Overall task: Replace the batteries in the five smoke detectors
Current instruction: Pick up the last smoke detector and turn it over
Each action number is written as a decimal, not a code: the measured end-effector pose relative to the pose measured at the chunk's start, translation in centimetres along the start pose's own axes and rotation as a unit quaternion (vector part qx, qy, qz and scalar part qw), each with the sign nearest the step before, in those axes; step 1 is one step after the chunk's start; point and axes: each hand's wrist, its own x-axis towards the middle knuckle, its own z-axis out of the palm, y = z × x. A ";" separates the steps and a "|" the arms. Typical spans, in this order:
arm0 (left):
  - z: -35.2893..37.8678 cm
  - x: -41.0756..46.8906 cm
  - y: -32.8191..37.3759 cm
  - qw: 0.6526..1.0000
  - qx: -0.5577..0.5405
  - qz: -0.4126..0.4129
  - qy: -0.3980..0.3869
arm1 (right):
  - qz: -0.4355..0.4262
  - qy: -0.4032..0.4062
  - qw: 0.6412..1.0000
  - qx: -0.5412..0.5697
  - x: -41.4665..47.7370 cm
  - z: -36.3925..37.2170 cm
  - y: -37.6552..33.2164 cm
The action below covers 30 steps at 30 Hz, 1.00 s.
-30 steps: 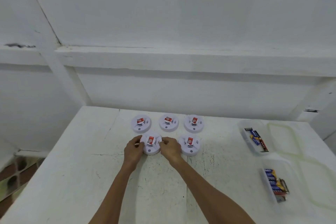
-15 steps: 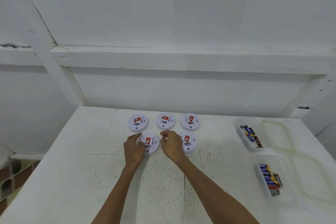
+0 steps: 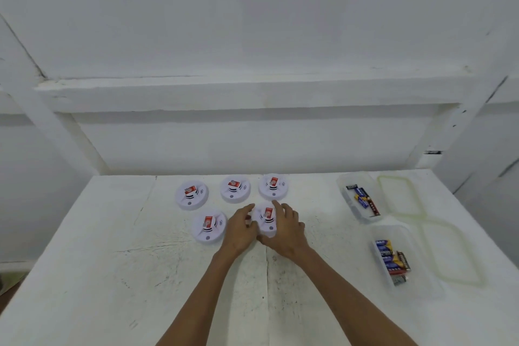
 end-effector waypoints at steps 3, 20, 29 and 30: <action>0.6 0.1 0.3 1.000 0.011 -0.002 -0.006 | 0.010 -0.001 1.000 0.008 0.3 0.4 1.0; 4.0 1.6 1.5 0.979 -0.195 0.038 -0.039 | 0.017 0.100 0.962 0.255 -2.5 -3.8 4.7; 7.6 2.3 3.8 0.954 -0.256 0.052 -0.150 | 0.141 0.109 0.942 0.283 -2.9 -6.5 7.8; 8.3 2.2 4.2 0.947 -0.283 0.041 -0.149 | 0.157 0.108 0.936 0.296 -3.0 -6.7 8.1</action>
